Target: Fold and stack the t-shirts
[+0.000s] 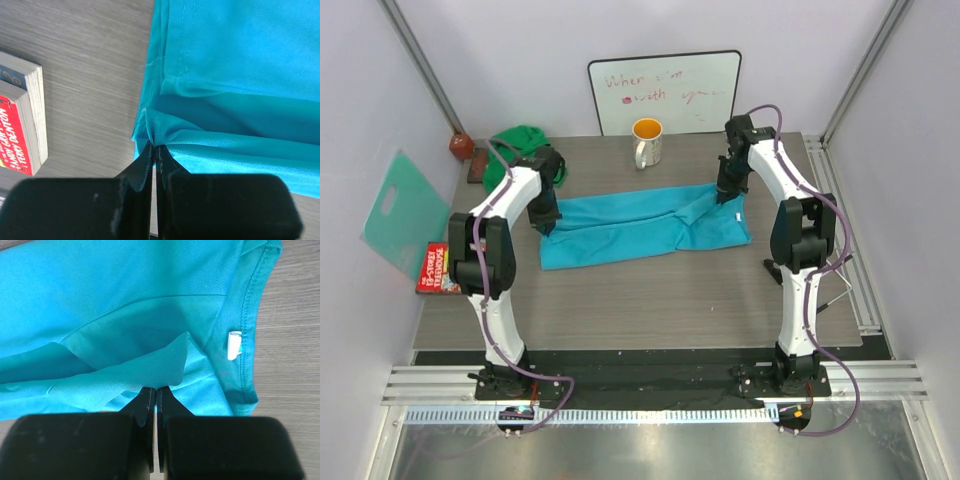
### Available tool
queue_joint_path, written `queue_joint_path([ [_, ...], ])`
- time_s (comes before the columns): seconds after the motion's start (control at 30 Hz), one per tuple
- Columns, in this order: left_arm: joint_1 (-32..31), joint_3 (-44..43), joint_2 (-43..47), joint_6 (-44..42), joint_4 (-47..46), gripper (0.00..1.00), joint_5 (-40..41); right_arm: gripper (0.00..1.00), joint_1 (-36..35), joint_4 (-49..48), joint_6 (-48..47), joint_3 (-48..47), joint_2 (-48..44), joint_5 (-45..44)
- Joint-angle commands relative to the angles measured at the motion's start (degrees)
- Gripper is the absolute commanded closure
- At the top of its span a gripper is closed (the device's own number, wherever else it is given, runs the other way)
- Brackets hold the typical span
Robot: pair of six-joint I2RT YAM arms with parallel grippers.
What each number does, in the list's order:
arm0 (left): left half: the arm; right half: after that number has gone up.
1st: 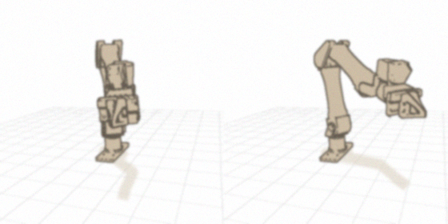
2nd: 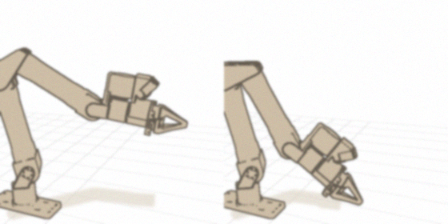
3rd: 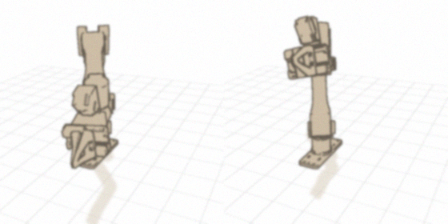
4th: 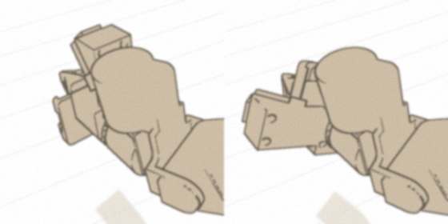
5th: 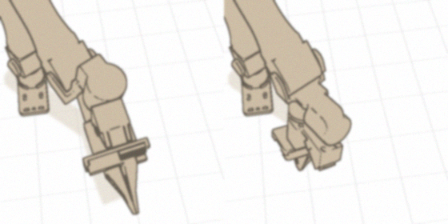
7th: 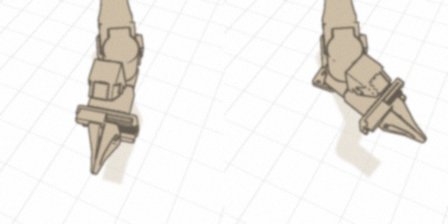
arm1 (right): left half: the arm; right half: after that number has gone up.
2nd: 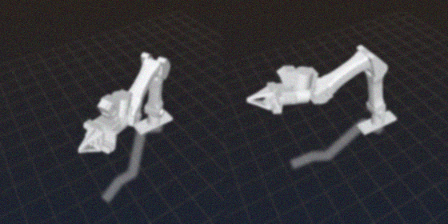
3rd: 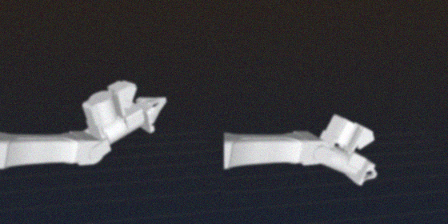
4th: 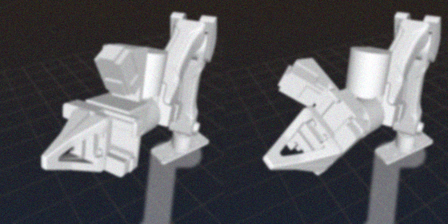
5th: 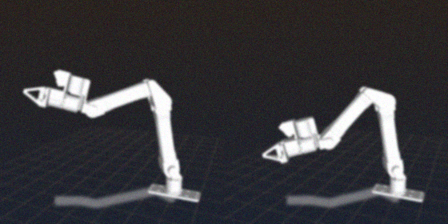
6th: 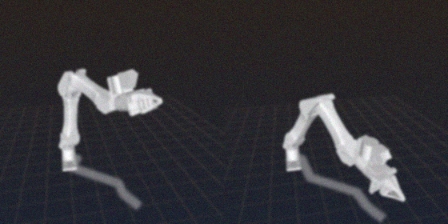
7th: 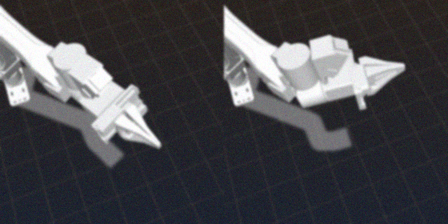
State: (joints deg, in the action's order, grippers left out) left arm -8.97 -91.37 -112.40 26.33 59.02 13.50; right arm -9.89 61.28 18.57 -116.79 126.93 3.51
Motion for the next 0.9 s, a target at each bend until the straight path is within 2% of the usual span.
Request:
queue_joint_path([
  [0.0, 0.5, -3.7, -1.5, -1.3, -0.3, 1.00, 2.4, 0.99, 0.1, -1.1, -0.2, -2.3, -0.5, -1.3],
  [0.33, 0.9, -9.2, -7.2, -0.6, 0.2, 1.00, 3.8, 0.99, 0.1, -1.3, 0.2, -2.3, 1.0, -1.9],
  [0.53, 0.9, -9.6, -8.6, -0.3, 0.6, 0.99, 5.5, 0.98, 0.2, -1.9, 0.5, -2.5, 2.1, -2.3],
  [0.57, 0.9, -9.7, -8.9, 0.3, 0.7, 0.97, 6.3, 0.97, 0.1, -1.9, 0.7, -2.5, 2.3, -2.9],
  [0.6, 1.0, -10.0, -9.2, 0.7, 1.2, 0.86, 7.8, 0.93, 0.1, -1.9, 0.9, -2.5, 2.3, -3.2],
  [0.67, 1.0, -10.1, -9.2, 1.5, 1.4, 0.77, 9.4, 0.85, 0.1, -2.1, 0.9, -2.4, 2.2, -3.2],
  [0.7, 1.0, -10.0, -9.0, 1.8, 1.2, 0.66, 10.1, 0.84, 0.2, -2.1, 0.9, -2.4, 2.1, -4.5],
  [0.87, 1.0, -10.6, -7.7, 2.1, 0.5, 0.59, 12.9, 0.77, 0.1, -2.1, 1.3, -2.7, 1.2, -8.2],
])
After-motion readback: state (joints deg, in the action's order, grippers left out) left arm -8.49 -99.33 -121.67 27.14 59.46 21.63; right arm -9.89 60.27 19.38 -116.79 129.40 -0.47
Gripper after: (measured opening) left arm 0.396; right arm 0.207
